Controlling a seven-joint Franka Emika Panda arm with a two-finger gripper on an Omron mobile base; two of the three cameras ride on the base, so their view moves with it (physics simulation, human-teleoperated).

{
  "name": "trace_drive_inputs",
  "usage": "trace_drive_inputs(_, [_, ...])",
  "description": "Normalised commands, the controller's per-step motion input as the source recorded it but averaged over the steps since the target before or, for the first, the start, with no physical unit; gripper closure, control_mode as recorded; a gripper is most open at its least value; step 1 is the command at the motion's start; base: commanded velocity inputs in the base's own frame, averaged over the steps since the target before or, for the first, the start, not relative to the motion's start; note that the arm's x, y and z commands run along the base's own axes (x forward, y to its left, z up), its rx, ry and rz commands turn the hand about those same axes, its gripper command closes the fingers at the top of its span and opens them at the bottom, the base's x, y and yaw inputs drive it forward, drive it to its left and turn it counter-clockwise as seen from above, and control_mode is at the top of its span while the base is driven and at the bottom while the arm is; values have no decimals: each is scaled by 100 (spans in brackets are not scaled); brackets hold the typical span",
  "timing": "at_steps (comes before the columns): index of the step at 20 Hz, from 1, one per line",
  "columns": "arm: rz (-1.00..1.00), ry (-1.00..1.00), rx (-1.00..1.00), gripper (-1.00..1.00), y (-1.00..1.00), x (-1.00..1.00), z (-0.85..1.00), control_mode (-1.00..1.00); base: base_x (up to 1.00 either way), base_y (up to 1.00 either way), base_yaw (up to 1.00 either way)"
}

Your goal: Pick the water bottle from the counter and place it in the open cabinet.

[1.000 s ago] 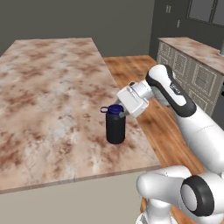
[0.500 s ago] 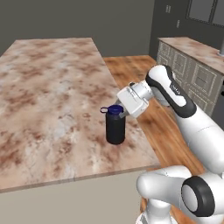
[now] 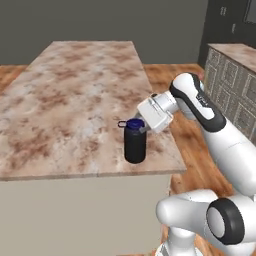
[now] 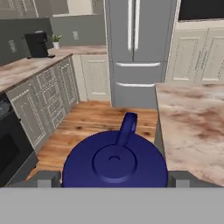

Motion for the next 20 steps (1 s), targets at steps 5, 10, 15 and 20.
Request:
trace_drive_inputs(5, [0,0,0,100,0,0,0,100,-24,2,81])
trace_drive_inputs(10, [0,0,0,100,0,0,0,100,-12,2,99])
trace_drive_inputs(15, [0,0,0,100,0,0,0,100,-8,2,99])
trace_drive_inputs(20, [0,0,0,100,0,0,0,100,0,2,89])
